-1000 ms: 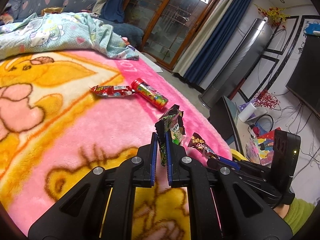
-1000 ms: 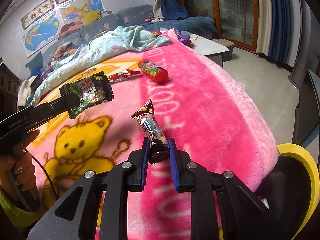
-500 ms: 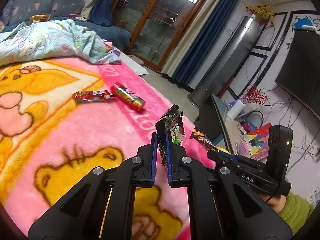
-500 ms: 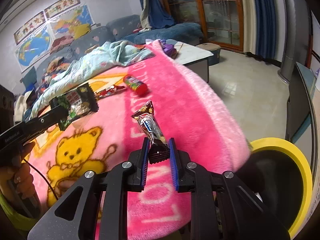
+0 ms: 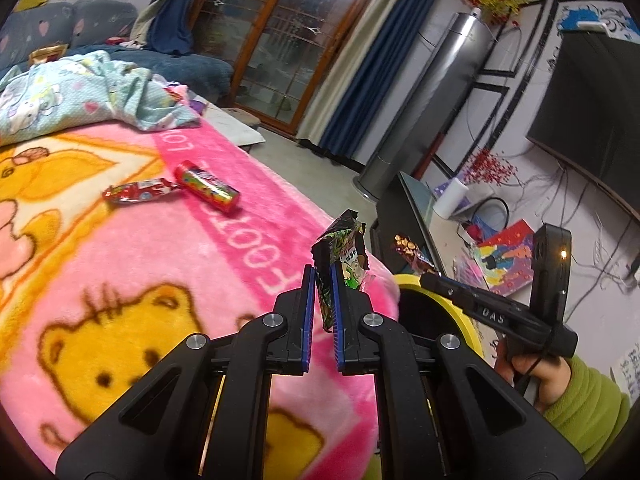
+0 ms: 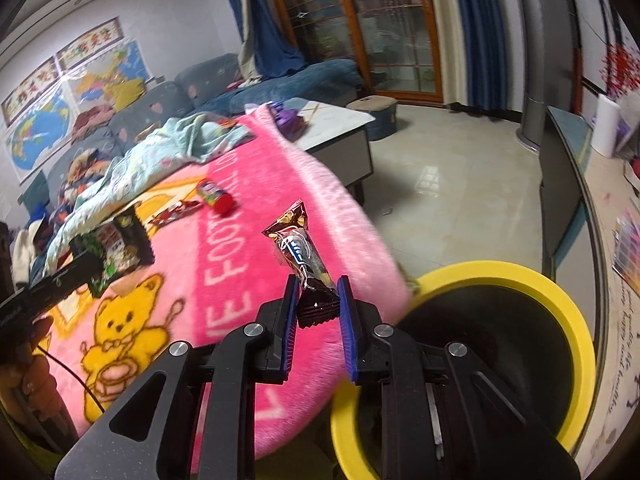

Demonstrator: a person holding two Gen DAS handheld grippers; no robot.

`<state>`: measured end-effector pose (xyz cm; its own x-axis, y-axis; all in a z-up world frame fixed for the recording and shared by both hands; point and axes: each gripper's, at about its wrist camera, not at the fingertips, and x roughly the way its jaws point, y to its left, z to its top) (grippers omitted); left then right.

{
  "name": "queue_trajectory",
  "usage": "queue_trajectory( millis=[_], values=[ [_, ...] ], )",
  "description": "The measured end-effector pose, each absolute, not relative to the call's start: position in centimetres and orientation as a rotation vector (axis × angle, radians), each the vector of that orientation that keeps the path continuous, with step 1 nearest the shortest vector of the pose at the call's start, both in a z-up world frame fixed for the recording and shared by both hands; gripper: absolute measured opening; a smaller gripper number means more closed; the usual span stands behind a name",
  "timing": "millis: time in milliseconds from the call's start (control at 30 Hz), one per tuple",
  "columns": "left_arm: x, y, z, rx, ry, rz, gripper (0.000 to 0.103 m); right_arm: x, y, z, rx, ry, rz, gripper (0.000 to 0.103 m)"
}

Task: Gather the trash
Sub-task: 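Carry the green and brown wrappers toward the bin, then open both grippers over the bin to drop the wrappers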

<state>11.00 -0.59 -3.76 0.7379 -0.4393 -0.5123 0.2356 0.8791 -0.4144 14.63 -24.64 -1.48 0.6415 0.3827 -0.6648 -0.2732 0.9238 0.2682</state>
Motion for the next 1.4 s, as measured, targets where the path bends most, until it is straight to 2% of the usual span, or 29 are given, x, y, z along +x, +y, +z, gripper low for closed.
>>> queue_trajectory(
  millis=[600, 1400],
  values=[
    [9.8, -7.9, -4.0, -0.187, 0.668, -0.504, 0.004, 12.5, -32.0, -2.5, 0.211, 0.771, 0.204, 0.019],
    [9.7, -15.4, -6.0, -0.029, 0.721, -0.602, 0.004, 10.8, -36.7, -5.5, 0.264, 0.828, 0.130, 0.019]
  ],
)
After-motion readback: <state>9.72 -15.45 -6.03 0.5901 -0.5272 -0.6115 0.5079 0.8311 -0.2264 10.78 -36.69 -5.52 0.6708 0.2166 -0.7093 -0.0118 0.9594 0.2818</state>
